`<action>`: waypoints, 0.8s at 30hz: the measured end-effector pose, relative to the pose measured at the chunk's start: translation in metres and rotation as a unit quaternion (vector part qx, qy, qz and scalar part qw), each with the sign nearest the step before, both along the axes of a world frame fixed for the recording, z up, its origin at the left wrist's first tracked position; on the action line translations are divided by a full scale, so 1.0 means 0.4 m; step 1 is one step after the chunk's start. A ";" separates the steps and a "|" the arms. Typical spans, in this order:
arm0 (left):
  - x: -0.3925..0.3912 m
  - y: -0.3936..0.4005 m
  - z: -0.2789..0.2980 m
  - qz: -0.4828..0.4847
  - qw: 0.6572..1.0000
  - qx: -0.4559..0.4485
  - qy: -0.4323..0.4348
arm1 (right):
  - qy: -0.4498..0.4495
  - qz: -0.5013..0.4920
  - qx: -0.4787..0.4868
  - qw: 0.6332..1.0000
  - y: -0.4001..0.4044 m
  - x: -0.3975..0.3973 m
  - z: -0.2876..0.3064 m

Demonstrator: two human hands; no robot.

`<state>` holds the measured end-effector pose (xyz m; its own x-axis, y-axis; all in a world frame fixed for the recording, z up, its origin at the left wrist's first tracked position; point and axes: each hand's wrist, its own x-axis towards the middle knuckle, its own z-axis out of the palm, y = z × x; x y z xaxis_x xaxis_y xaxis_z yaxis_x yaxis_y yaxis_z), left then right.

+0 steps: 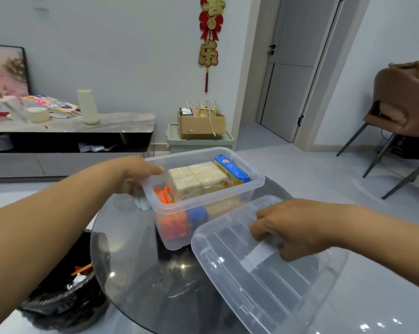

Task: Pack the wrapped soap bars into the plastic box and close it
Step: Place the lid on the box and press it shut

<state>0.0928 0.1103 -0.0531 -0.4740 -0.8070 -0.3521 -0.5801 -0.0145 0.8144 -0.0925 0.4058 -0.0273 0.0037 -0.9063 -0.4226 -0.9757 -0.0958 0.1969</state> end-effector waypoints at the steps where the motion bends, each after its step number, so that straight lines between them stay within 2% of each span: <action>1: 0.000 0.014 -0.007 0.015 1.000 0.011 0.007 | 0.002 -0.010 0.000 1.000 0.003 0.008 0.022; 6: 0.014 0.078 -0.042 0.114 0.986 0.026 0.121 | 0.019 -0.033 -0.011 0.999 0.042 0.055 0.121; 12: 0.033 0.122 -0.065 0.102 0.974 0.053 0.194 | 0.010 -0.047 -0.080 0.996 0.041 0.109 0.177; 18: 0.046 0.063 -0.074 0.027 0.980 0.057 0.189 | -0.024 -0.066 -0.196 0.978 -0.087 0.091 0.239; 21: 0.062 0.040 -0.073 0.065 0.977 0.068 0.193 | -0.059 -0.089 -0.199 0.974 -0.185 0.071 0.254; 24: 0.070 0.017 -0.080 0.073 0.958 0.140 0.241 | -0.081 -0.107 -0.175 0.975 -0.291 0.052 0.245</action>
